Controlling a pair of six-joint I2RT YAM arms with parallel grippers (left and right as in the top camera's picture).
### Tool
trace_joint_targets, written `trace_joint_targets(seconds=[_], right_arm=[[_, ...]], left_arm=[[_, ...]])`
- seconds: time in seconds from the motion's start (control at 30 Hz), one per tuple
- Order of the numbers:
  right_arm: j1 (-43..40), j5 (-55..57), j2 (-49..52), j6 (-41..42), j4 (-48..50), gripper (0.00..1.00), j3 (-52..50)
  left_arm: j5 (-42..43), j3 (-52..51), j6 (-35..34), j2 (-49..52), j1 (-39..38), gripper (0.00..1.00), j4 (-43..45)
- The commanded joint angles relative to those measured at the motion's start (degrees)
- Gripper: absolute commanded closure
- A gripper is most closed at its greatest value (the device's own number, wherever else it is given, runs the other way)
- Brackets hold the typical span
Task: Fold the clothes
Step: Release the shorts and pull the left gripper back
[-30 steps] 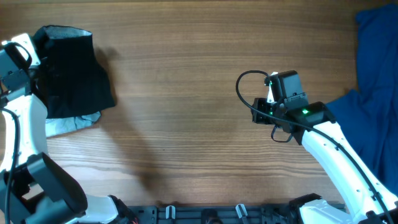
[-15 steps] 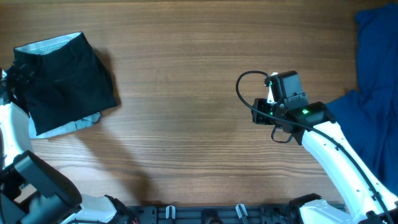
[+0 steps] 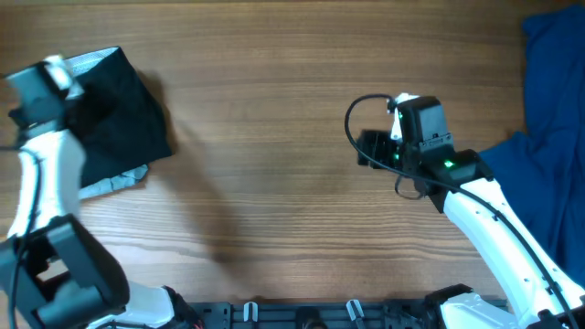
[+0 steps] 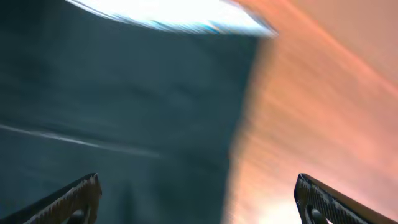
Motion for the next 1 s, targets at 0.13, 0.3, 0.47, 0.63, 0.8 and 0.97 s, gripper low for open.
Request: trace_joint_targets(seconds=[0.13, 0.3, 0.47, 0.63, 0.8, 0.97], right_arm=[[-0.1, 0.5, 0.5, -6.3, 7.9, 0.00, 0.9], [-0.1, 0.9, 0.3, -6.5, 8.0, 0.00, 0.9], [-0.1, 0.9, -2.4, -4.9, 2.4, 0.00, 0.9], [-0.1, 0.9, -10.0, -1.0, -3.8, 0.00, 0.9], [-0.1, 2.4, -22.7, -0.2, -9.7, 0.00, 0.7], [-0.1, 7.0, -35.3, 1.6, -13.3, 0.00, -0.9]], left_arm=[[3.5, 0.4, -0.7, 0.6, -18.3, 0.00, -10.8], [4.8, 0.4, -0.7, 0.6, -25.6, 0.00, -21.0], [4.8, 0.4, -0.7, -0.7, -27.1, 0.00, -29.8], [4.7, 0.4, 1.1, -7.9, -27.6, 0.05, -32.5], [1.0, -0.1, 2.5, -21.0, -30.7, 0.07, -32.9], [-4.5, -3.1, 2.3, -35.4, -35.5, 0.10, -30.5]])
